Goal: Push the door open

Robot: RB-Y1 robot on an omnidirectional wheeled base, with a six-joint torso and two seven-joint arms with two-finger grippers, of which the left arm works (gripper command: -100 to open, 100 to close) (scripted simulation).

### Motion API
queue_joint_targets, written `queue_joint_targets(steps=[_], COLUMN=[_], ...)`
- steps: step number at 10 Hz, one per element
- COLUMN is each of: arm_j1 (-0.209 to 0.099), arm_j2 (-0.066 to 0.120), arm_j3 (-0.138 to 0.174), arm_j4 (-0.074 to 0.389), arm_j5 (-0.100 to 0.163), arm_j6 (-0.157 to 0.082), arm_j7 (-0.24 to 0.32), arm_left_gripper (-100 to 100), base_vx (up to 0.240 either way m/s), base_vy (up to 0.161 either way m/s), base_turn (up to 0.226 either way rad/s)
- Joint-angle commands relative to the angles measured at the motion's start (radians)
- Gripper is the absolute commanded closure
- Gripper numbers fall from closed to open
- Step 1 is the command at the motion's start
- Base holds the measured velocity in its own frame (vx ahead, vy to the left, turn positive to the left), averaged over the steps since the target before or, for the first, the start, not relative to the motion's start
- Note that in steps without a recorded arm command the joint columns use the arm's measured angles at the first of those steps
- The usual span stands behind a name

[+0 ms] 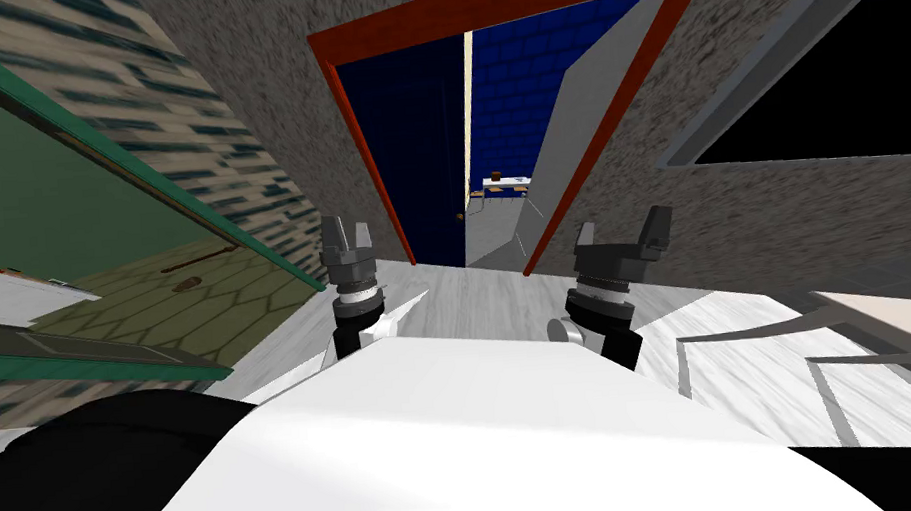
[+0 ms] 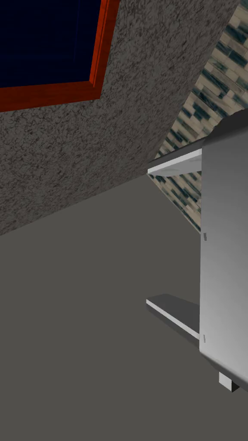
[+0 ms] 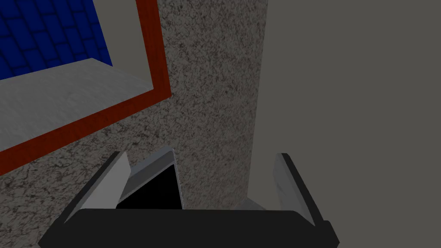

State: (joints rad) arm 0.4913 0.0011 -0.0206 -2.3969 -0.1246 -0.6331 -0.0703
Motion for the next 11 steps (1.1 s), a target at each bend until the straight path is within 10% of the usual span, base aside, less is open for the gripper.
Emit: queue_joint_targets(steps=[1,11], arm_j1=[-0.010,-0.078], arm_j2=[0.011,0.057], arm_j3=[0.002,0.012], arm_j4=[0.034,0.261], arm_j5=[0.019,0.150], arm_j6=[-0.006,-0.044], arm_j7=[0.025,0.190], arm_left_gripper=[-100,-100], base_vx=[0.060,0.110], base_vy=[0.001,0.021], base_turn=[-0.126,-0.115])
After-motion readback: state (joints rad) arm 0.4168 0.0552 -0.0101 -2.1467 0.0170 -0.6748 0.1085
